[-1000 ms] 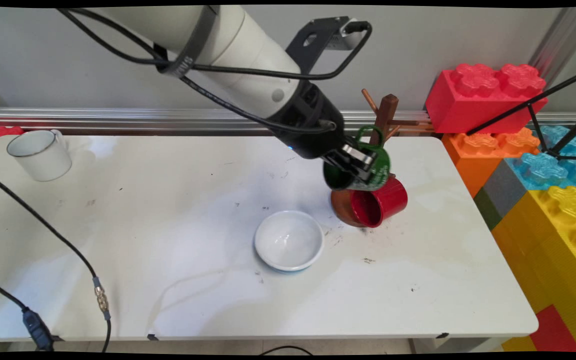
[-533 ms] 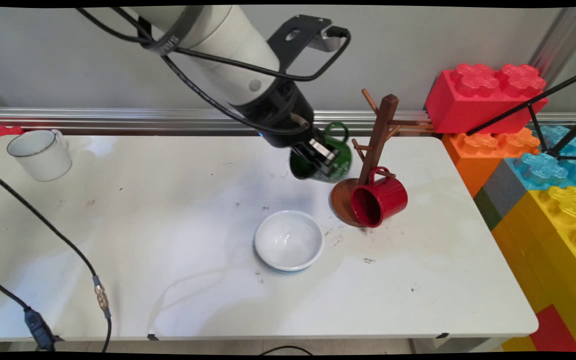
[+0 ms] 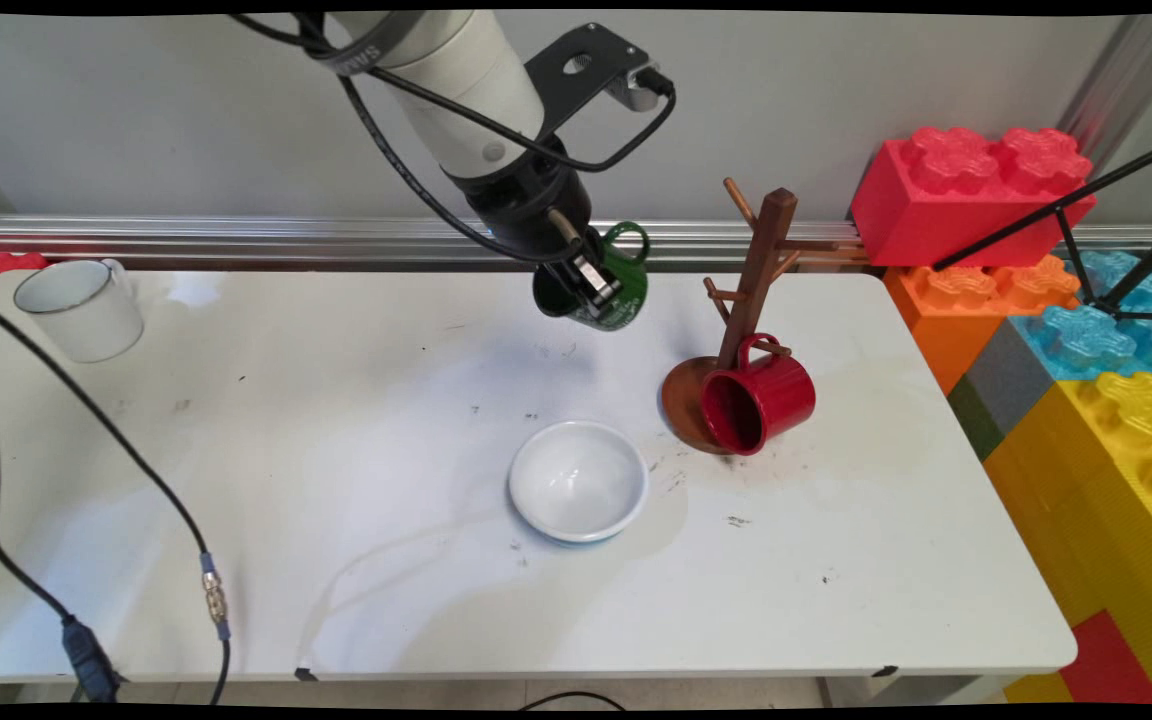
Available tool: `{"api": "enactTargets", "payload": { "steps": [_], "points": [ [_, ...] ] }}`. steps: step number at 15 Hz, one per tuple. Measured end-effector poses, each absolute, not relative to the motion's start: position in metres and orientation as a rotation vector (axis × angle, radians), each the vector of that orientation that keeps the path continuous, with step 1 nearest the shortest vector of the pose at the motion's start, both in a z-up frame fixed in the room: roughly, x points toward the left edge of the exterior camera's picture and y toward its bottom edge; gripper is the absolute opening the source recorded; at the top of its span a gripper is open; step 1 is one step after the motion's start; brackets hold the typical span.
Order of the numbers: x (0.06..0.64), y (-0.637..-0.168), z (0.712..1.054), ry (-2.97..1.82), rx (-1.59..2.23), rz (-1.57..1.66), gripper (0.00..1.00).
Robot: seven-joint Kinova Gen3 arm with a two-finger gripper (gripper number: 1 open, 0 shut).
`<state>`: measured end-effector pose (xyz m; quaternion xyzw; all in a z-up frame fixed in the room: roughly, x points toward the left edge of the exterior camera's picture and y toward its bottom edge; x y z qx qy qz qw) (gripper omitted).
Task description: Place the picked object on the table
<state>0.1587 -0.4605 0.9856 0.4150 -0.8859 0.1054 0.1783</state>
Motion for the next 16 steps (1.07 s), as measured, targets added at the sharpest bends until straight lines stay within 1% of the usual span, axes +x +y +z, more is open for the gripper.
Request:
{"api": "enactTargets", "payload": {
  "steps": [9, 16],
  "points": [
    [0.159, -0.511, 0.955, -2.767, 1.11, 0.4, 0.0],
    [0.143, -0.527, 0.926, -2.927, 1.108, 0.351, 0.0]
  ]
}}
